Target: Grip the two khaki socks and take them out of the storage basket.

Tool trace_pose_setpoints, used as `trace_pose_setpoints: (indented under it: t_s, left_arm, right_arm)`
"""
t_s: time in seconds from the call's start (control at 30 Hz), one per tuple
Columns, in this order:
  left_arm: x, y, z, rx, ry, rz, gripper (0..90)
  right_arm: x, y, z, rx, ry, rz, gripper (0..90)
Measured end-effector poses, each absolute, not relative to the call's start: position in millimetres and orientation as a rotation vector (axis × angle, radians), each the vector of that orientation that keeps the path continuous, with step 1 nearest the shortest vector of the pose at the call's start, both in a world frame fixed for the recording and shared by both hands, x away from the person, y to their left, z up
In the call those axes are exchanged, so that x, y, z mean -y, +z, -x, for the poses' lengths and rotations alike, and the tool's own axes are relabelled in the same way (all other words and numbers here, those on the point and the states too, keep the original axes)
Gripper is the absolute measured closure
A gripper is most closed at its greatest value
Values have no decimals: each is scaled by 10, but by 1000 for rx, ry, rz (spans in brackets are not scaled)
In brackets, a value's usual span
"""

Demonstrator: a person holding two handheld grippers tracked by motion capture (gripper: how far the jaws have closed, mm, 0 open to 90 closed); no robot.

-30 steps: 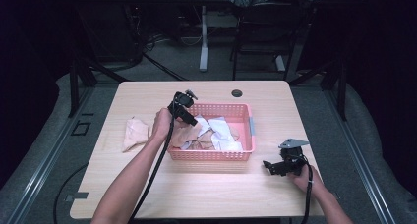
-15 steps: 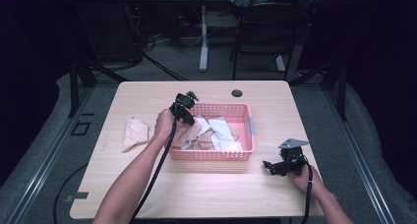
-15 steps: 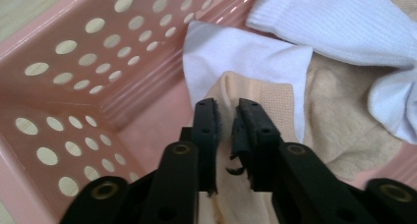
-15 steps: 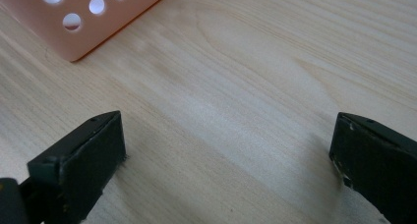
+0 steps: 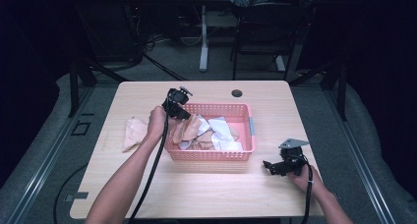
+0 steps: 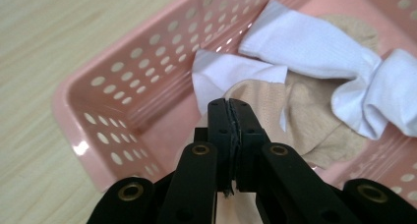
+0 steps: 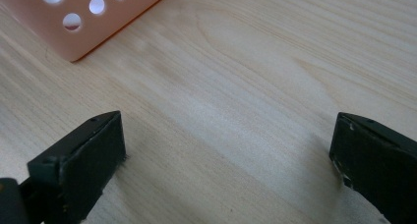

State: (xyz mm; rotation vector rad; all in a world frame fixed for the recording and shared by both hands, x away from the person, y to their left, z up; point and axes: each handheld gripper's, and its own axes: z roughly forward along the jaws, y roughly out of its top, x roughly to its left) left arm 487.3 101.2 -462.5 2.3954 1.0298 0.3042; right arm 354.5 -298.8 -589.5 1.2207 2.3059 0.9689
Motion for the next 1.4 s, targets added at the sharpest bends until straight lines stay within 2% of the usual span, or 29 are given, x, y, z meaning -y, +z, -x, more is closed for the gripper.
trace_pose_setpoints:
  t_s: [0.7,1.03,1.4]
  left_arm:
    - [-1321,-3983,-4627,-960,413,-2254,886]
    - [-1312,-3653,-4509,-900,463,-2246,885]
    - [-1448,-3491,-4440,-890,498,-2248,885]
  right_arm:
    - [2986,-5895,-3546,-2306,965,-1220,0]
    - [2980,-5897,-3546,-2298,964,-1225,0]
    - [2977,-5896,-3548,-2303,969,-1224,0]
